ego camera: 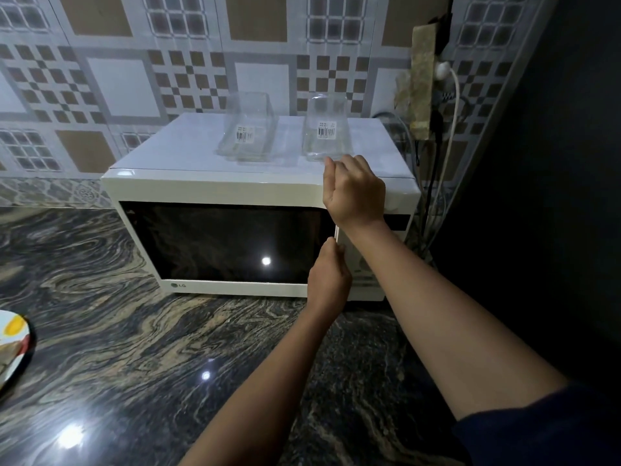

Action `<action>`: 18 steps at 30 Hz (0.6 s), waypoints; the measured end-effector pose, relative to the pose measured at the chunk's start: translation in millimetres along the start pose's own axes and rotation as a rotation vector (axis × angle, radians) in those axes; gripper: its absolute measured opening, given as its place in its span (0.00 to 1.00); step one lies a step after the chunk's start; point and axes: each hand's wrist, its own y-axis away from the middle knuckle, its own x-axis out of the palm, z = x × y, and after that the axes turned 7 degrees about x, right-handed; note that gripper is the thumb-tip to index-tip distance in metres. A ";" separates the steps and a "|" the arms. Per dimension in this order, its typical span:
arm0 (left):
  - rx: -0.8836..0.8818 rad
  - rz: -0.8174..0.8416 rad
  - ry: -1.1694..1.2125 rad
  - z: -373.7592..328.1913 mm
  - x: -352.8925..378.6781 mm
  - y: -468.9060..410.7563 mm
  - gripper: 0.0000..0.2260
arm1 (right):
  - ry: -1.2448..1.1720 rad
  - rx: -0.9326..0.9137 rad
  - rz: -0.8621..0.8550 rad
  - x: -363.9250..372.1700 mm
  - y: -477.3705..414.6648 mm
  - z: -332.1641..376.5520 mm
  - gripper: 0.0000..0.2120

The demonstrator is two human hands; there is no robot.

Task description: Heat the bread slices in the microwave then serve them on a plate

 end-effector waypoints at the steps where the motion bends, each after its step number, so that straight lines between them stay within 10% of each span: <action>1: 0.006 -0.002 -0.007 1.6 0.7 -1.2 0.08 | -0.003 -0.001 -0.002 0.5 0.6 -0.2 0.19; 18: 0.048 -0.019 0.067 9.3 4.8 0.7 0.09 | -0.032 0.044 0.160 -14.8 8.9 2.9 0.14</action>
